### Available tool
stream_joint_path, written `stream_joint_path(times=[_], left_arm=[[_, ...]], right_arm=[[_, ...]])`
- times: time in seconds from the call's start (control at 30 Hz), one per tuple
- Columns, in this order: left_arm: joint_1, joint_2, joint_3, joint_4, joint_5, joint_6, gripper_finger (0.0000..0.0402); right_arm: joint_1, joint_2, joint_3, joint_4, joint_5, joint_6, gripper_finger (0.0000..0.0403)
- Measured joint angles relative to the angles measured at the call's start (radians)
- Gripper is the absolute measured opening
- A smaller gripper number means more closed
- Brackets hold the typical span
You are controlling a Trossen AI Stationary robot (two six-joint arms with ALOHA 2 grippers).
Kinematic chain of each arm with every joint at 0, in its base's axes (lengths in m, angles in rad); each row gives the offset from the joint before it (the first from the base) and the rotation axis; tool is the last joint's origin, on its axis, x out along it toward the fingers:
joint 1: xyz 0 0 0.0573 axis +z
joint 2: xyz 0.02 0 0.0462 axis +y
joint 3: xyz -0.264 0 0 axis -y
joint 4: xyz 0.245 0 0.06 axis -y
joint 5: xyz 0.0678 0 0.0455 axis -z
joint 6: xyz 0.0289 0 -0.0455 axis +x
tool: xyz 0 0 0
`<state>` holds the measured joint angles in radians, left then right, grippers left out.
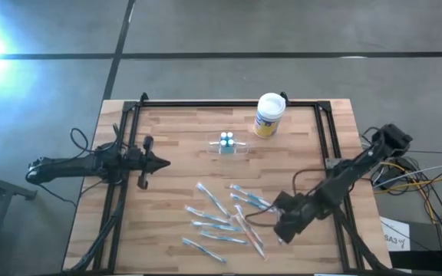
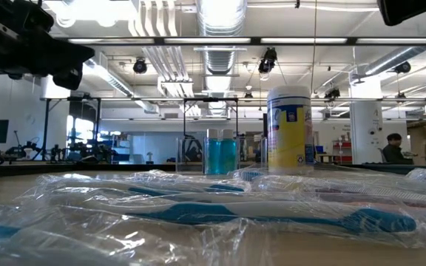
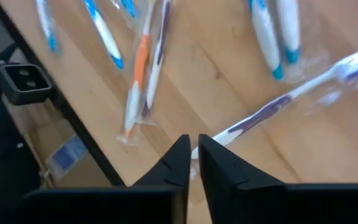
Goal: Pick & Place toothbrushing station
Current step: Put the violet toothbrush into the transparent organizer
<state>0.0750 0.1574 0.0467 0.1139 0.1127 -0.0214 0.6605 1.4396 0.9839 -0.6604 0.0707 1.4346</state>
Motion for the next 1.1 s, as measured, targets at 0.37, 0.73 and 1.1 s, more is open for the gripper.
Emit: stream_joint_path(times=[0.37,0.73,1.1], left_arm=[[0.0,0.0,-0.002,-0.012,0.023,-0.042,0.0016],[0.0,0.004,-0.002,-0.028,0.026,-0.042,0.0008],[0.0,0.004,-0.002,-0.029,0.026,-0.057,0.0005]], right_arm=[[0.005,0.175,0.042,-0.074,-0.024,0.2,0.0186],[-0.019,0.236,0.008,-0.118,-0.019,0.26,0.0246],[-0.037,0.263,-0.063,-0.029,-0.025,0.213,0.0226]])
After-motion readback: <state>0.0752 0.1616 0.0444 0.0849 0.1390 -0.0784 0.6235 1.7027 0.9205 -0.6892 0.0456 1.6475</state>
